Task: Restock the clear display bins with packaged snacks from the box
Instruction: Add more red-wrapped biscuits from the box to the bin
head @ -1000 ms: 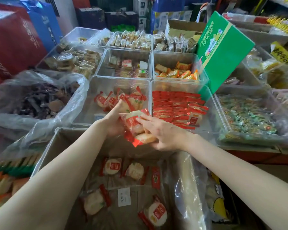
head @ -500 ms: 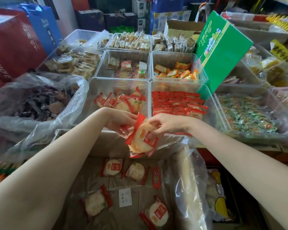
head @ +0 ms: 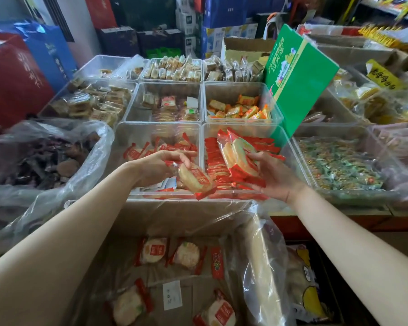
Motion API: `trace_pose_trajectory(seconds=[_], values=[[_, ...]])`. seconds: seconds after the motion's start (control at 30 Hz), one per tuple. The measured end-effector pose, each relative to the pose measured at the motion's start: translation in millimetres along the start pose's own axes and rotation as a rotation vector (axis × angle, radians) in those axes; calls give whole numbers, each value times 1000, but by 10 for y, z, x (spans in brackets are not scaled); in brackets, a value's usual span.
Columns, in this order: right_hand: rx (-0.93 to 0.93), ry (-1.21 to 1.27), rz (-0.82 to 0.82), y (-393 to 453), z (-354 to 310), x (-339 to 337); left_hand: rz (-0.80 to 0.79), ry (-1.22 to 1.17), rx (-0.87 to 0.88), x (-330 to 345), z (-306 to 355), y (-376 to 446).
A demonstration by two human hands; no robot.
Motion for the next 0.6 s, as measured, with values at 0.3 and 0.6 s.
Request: trace_pose_trajectory(seconds=[0.3,0.6], values=[[29,57,-148,-33,29,153,80,-73,99,415,393,344],[-114,-634,386,327,-741,-1273,108,-66,-130,938,505,1280]])
Point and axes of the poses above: each hand's wrist, its own y-axis towards the middle knuckle, its own x-axis out of the palm, z = x × y, the point moved 4 cm from there along y, towards the middle knuckle, and after that the axes turned 9 degrees about -x, right-handed, at the moved point
